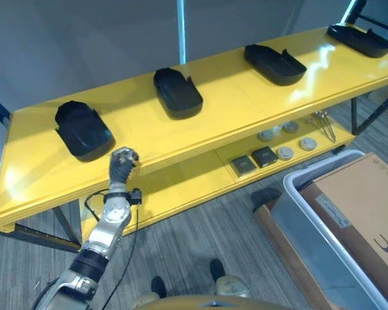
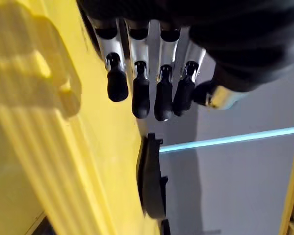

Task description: Move parts from the plastic box to the shelf.

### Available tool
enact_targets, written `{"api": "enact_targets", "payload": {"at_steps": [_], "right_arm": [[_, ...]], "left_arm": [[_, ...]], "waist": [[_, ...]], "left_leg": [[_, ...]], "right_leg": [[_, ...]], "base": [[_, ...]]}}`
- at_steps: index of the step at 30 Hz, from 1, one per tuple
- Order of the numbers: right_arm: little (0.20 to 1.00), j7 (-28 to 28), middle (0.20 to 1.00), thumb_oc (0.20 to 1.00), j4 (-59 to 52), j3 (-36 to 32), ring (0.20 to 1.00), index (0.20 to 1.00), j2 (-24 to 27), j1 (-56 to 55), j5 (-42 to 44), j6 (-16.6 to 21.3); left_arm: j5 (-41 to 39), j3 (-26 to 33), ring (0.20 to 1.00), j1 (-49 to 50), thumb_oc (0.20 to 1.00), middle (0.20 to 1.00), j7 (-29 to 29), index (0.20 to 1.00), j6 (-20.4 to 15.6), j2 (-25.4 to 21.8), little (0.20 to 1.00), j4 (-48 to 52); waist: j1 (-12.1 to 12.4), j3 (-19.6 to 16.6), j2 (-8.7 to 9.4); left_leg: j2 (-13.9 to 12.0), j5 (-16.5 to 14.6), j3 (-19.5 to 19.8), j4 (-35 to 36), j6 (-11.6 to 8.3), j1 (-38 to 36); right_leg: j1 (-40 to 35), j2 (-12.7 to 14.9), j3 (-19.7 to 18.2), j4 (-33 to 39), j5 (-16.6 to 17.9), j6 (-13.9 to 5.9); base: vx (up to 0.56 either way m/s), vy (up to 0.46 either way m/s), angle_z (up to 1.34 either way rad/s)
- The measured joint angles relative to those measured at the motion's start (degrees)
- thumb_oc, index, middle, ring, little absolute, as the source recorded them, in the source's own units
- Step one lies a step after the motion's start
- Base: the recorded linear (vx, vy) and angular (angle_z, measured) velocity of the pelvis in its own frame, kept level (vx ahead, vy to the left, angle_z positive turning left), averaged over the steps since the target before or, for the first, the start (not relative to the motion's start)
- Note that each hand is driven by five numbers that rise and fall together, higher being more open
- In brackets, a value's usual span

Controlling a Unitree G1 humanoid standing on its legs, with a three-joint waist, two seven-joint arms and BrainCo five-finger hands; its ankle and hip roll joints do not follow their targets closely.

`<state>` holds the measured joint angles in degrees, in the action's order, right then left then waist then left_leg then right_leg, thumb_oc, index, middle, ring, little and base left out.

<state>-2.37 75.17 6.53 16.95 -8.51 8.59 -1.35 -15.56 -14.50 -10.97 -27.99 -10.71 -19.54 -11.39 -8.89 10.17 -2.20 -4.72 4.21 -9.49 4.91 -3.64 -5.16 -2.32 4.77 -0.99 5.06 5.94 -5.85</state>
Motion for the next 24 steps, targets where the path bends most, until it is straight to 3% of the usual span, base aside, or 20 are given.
{"api": "enact_targets", "payload": {"at_steps": [8, 18, 24], "right_arm": [[1.000, 0.02, 1.000, 1.000, -0.04, 0.01, 1.000, 1.000, 1.12, -0.29, -0.10, 0.35], [1.000, -0.11, 1.000, 1.000, -0.10, 0.21, 1.000, 1.000, 1.79, -0.30, -2.30, -0.11], [1.000, -0.21, 1.000, 1.000, -0.07, 2.02, 1.000, 1.000, 2.00, -0.30, -2.33, -0.06]], "left_arm": [[-0.01, 0.72, 0.200, 1.25, 0.200, 0.200, -0.70, 0.200, -0.29, 0.01, 0.200, 1.00], [0.13, 0.96, 0.200, -3.64, 0.200, 0.200, -4.64, 0.200, -1.22, 2.77, 0.200, -19.73], [1.10, 0.83, 0.200, -4.95, 0.200, 0.200, -6.79, 0.200, -1.78, 2.94, 0.200, -22.17]], "waist": [[1.08, 0.40, -0.54], [-0.52, 0.48, 0.09], [-1.54, 0.64, 0.57]], "left_leg": [[0.00, -0.14, 0.29, 0.01, -0.05, -0.84], [-0.01, -0.16, -0.01, 0.00, 0.00, -1.00], [-0.01, -0.15, -0.52, -0.01, -0.02, -1.11]], "right_leg": [[-1.01, 0.02, 0.36, 0.00, -0.25, 0.04], [-0.84, 0.00, 0.03, 0.00, -0.26, 0.01], [-0.68, -0.01, -0.49, -0.01, -0.14, -0.11]], "base": [[0.00, 0.004, 0.01], [0.01, 0.001, 0.00], [0.01, -0.004, -0.03]]}}
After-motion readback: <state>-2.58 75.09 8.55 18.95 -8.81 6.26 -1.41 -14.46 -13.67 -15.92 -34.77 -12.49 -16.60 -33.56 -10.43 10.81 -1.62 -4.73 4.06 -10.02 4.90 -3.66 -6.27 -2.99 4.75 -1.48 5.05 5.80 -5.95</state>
